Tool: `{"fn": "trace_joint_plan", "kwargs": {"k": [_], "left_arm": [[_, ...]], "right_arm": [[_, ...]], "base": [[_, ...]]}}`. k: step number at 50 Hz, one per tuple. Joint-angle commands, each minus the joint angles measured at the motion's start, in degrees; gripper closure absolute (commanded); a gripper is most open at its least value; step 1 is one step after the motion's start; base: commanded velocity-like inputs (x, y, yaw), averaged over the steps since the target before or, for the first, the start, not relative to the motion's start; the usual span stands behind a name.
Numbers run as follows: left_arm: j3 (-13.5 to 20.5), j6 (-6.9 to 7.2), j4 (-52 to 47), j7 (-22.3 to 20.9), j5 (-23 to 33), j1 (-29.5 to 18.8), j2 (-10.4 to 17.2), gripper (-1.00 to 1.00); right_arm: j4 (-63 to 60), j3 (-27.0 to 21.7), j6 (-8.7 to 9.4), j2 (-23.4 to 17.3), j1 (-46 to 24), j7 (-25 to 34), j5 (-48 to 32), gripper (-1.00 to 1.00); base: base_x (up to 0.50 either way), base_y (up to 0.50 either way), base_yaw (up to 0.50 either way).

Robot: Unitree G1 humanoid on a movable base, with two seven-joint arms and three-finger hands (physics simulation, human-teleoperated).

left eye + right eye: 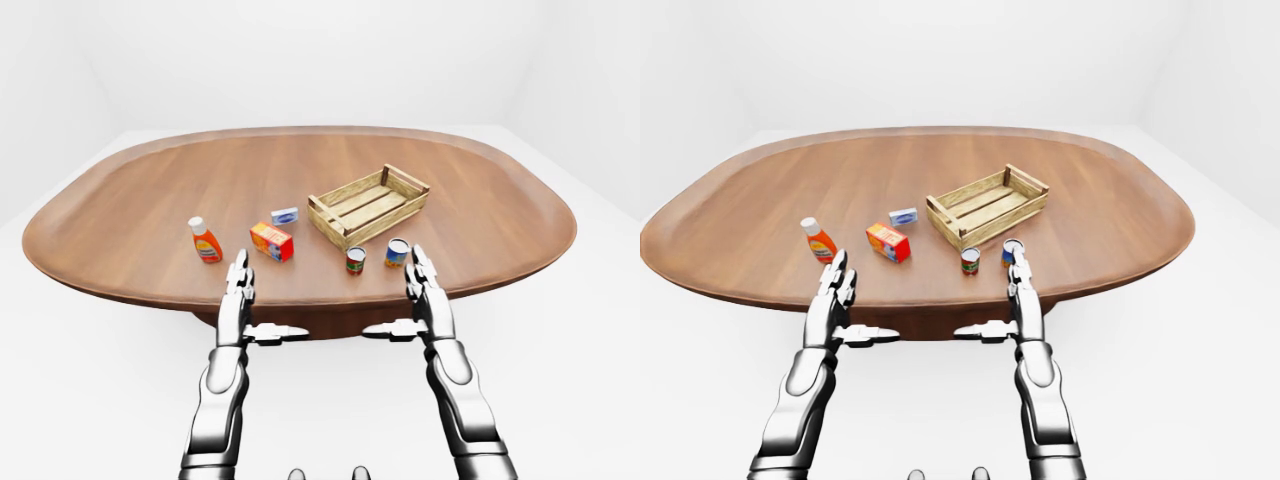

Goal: Pick up the tomato sauce, and put it in the wooden tray.

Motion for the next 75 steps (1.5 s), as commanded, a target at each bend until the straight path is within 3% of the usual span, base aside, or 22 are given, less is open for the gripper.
{"fn": "trace_joint_plan", "kwargs": {"k": [1, 4, 10, 12, 14, 15, 21, 23, 26, 30, 57, 75], "left_arm": [[1.74, 0.34, -0.44, -1.55, -1.08, 0.18, 0.79, -1.00], [1.46, 0.48, -1.21, -1.63, -0.90, 0.64, 0.69, -1.00], [1.39, 0.57, -1.30, -1.58, -0.72, 0.67, 0.65, -1.00], [1.58, 1.73, -4.17, -1.51, -0.86, 1.71, 0.70, -1.00], [2.29, 4.09, -11.92, -1.67, -1.80, 4.64, 0.75, -1.00], [2.88, 4.86, -16.14, -1.89, -2.43, 6.23, 0.75, -1.00], [11.51, 4.86, -39.40, -4.83, -8.89, 14.87, -0.90, -1.00], [16.42, 4.86, -45.93, -6.36, -12.42, 17.20, -2.38, -1.00], [20.21, 4.86, -48.88, -8.37, -13.88, 17.42, -4.28, -1.00], [22.39, 4.86, -47.74, -9.48, -13.83, 15.84, -5.06, -1.00], [23.01, 4.86, -48.13, -9.63, -13.96, 15.23, -5.31, -1.00], [23.41, 4.86, -48.79, -9.82, -14.37, 15.48, -5.52, -1.00]], "right_arm": [[-0.06, -1.34, 0.64, -0.70, 0.02, 1.36, 0.68, -1.00], [0.01, -1.35, 0.41, -0.77, 0.14, 1.47, 0.46, -1.00], [-2.41, -1.86, 1.90, -1.01, 0.67, 1.95, 0.93, -1.00], [-4.84, -2.29, 3.06, -1.12, 1.37, 2.18, 1.42, -1.00], [-10.43, -3.06, 4.84, -1.21, 3.21, 2.72, 2.59, -1.00], [-13.34, -3.55, 4.84, -1.25, 4.15, 3.02, 3.22, -1.00], [-30.23, -8.81, 4.84, -0.82, 9.36, 4.48, 7.29, -1.00], [-36.47, -11.99, 4.84, -0.27, 11.26, 4.61, 8.99, -1.00], [-41.02, -14.64, 4.84, 0.92, 12.56, 5.70, 10.31, -1.00], [-42.26, -15.37, 4.84, 1.95, 13.17, 7.03, 9.74, -1.00], [-42.71, -13.16, 4.84, 3.00, 14.77, 8.53, 6.38, -1.00], [-42.63, -12.58, 4.84, 2.93, 15.14, 9.70, 5.90, -1.00]], "base": [[0.00, 0.00, 0.00], [0.00, 0.00, 0.00], [0.00, 0.00, 0.00], [0.00, 0.00, 0.00], [0.00, 0.00, 0.00], [0.00, 0.00, 0.00], [0.00, 0.00, 0.00], [0.00, 0.00, 0.00], [0.00, 0.00, 0.00], [0.00, 0.00, 0.00], [0.00, 0.00, 0.00], [0.46, 0.00, 0.00]]}}
